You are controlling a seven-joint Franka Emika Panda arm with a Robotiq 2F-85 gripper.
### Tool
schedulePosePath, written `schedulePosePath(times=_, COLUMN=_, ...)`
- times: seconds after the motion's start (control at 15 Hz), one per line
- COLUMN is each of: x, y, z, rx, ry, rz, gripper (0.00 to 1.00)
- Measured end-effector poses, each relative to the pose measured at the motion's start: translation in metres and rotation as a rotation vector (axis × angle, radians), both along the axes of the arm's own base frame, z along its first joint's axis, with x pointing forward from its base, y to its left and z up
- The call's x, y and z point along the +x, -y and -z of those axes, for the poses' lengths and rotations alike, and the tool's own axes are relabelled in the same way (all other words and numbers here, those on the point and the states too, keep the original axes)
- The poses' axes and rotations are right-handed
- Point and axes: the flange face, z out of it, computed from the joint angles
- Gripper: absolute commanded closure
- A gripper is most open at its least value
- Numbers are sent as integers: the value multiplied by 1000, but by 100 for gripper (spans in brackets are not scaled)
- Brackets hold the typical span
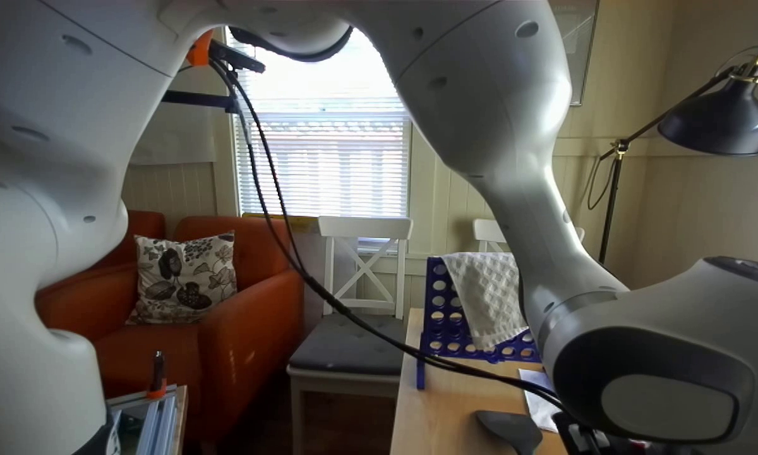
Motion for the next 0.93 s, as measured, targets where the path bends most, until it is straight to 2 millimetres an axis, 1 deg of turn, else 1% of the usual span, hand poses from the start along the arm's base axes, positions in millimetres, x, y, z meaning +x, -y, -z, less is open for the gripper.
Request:
schedulePosePath(times=0.4, x=0, y=2, z=-1, rx=4, ry=8, rz=8, gripper=0)
schedulePosePath(times=0.73, x=5, y=-4, z=0, rx=10, ry=17, rz=3, gripper=0)
schedulePosePath(times=0.93, x=4, y=-4, z=1, rx=12, ry=16, rz=8, gripper=1)
